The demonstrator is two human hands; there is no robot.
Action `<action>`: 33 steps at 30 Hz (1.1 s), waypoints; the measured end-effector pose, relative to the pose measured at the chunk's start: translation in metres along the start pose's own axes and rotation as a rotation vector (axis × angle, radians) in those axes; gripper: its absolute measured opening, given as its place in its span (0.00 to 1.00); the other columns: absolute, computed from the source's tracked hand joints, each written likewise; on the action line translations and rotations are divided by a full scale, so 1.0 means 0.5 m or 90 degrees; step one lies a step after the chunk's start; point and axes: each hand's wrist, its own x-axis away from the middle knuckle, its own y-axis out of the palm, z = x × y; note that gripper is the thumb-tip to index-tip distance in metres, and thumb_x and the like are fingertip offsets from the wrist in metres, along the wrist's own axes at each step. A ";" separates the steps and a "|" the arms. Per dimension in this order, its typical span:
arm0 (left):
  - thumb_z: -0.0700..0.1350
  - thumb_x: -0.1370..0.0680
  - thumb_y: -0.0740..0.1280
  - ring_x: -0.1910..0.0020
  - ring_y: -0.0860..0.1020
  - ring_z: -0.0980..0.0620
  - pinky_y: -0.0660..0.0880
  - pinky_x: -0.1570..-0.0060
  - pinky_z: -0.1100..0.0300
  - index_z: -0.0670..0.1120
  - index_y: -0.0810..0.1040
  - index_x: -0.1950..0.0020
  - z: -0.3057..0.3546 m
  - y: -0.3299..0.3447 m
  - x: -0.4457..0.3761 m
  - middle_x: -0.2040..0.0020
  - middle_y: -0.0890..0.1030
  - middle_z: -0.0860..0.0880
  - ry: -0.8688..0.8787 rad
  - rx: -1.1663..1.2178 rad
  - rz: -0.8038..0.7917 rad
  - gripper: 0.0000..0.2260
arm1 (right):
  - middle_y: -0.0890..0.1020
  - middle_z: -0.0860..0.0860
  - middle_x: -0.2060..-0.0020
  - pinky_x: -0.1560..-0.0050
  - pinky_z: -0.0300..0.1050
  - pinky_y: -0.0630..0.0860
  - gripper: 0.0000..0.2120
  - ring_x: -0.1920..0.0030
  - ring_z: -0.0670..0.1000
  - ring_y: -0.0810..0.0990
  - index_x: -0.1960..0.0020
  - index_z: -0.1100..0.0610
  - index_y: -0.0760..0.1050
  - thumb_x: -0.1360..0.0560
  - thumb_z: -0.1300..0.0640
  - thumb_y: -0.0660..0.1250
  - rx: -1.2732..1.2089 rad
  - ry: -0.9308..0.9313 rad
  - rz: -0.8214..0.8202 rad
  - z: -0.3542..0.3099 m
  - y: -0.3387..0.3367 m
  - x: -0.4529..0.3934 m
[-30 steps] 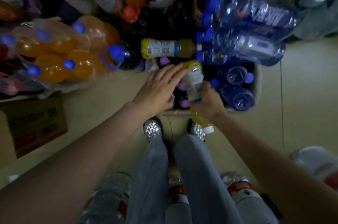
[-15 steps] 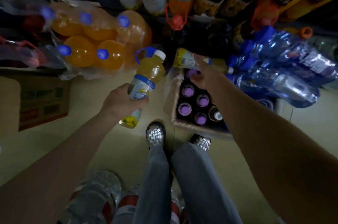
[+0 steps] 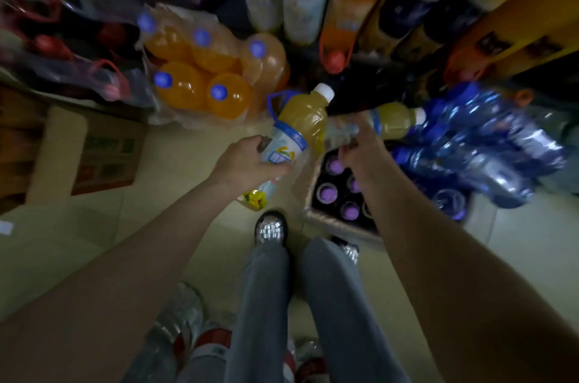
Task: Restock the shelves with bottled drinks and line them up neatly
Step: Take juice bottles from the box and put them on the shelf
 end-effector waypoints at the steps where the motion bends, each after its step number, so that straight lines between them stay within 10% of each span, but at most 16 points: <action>1: 0.58 0.41 0.72 0.54 0.79 0.50 0.72 0.55 0.60 0.52 0.74 0.60 0.025 -0.026 0.028 0.57 0.80 0.52 0.005 0.021 0.013 0.16 | 0.77 0.44 0.63 0.70 0.32 0.74 0.09 0.69 0.37 0.77 0.50 0.46 0.73 0.27 0.57 0.67 -0.001 -0.019 0.021 -0.023 -0.006 0.050; 5: 0.52 0.36 0.76 0.53 0.78 0.49 0.71 0.55 0.60 0.49 0.74 0.56 0.177 -0.181 0.177 0.56 0.78 0.51 0.056 0.062 0.081 0.16 | 0.80 0.56 0.56 0.71 0.40 0.78 0.18 0.68 0.50 0.81 0.40 0.62 0.74 0.29 0.63 0.70 -0.270 0.007 -0.070 -0.202 -0.019 0.322; 11: 0.54 0.37 0.76 0.57 0.77 0.51 0.67 0.61 0.64 0.46 0.75 0.52 0.436 -0.478 0.414 0.57 0.78 0.51 0.221 0.112 0.217 0.20 | 0.82 0.54 0.60 0.61 0.42 0.79 0.12 0.63 0.50 0.82 0.49 0.59 0.73 0.30 0.67 0.70 -0.106 -0.357 -0.237 -0.565 -0.014 0.767; 16: 0.55 0.42 0.75 0.68 0.75 0.66 0.71 0.64 0.67 0.44 0.76 0.52 0.591 -0.735 0.515 0.59 0.79 0.50 0.401 0.183 0.341 0.24 | 0.81 0.59 0.46 0.47 0.48 0.79 0.26 0.52 0.53 0.81 0.40 0.64 0.71 0.36 0.71 0.74 0.035 -0.691 -0.214 -0.818 0.054 1.022; 20: 0.56 0.44 0.74 0.62 0.77 0.57 0.74 0.60 0.66 0.54 0.73 0.61 0.639 -0.949 0.548 0.58 0.76 0.47 0.504 0.205 0.424 0.17 | 0.82 0.58 0.49 0.45 0.55 0.78 0.22 0.49 0.57 0.82 0.44 0.64 0.75 0.37 0.68 0.75 0.065 -0.853 -0.151 -0.960 0.167 1.142; 27: 0.49 0.35 0.77 0.50 0.77 0.44 0.75 0.50 0.50 0.44 0.76 0.51 0.627 -1.239 0.523 0.48 0.77 0.40 0.513 0.196 0.503 0.19 | 0.81 0.53 0.51 0.42 0.57 0.75 0.23 0.47 0.55 0.80 0.47 0.54 0.74 0.38 0.66 0.77 0.060 -0.875 -0.048 -1.117 0.423 1.186; 33: 0.44 0.30 0.74 0.58 0.76 0.56 0.72 0.56 0.61 0.46 0.75 0.49 0.608 -1.349 0.482 0.57 0.77 0.53 0.501 0.233 0.517 0.13 | 0.79 0.53 0.43 0.44 0.46 0.74 0.23 0.42 0.52 0.77 0.38 0.58 0.71 0.31 0.60 0.74 0.112 -0.808 0.016 -1.180 0.542 1.148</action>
